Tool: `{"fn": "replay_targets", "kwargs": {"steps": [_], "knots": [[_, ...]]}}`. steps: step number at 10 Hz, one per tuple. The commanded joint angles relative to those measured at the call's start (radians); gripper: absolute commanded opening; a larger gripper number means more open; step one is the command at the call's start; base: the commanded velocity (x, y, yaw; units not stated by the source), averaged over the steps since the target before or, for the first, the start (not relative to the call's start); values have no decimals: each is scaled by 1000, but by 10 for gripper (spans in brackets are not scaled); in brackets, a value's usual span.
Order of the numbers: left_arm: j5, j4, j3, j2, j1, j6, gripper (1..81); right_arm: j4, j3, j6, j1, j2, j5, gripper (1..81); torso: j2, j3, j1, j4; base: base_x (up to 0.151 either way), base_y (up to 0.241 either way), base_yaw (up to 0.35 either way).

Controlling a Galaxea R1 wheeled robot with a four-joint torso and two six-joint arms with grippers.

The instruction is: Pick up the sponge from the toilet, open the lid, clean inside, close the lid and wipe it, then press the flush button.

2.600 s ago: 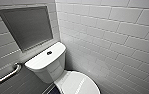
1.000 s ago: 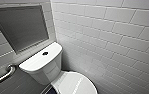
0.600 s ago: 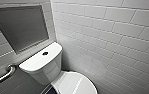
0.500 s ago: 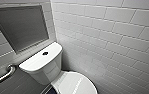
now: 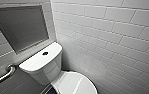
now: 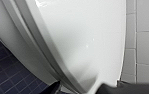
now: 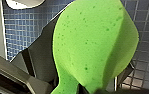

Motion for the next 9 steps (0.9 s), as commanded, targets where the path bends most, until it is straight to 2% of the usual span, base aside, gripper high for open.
{"fn": "replay_targets", "kwargs": {"steps": [1, 6, 9], "knots": [[38, -1, 24, 23, -114, -5, 811, -11, 11, 2, 3, -43, -63, 10, 0, 0, 0, 0, 0, 0, 0], [38, 4, 23, 52, -137, -16, 811, -16, 16, 2, 12, -43, -63, 10, 0, 0, 0, 0, 0, 0, 0], [37, 4, -60, 106, -161, -19, 811, -16, 22, 2, 18, -46, -66, 10, 0, 0, 0, 0, 0, 0, 0]]}}
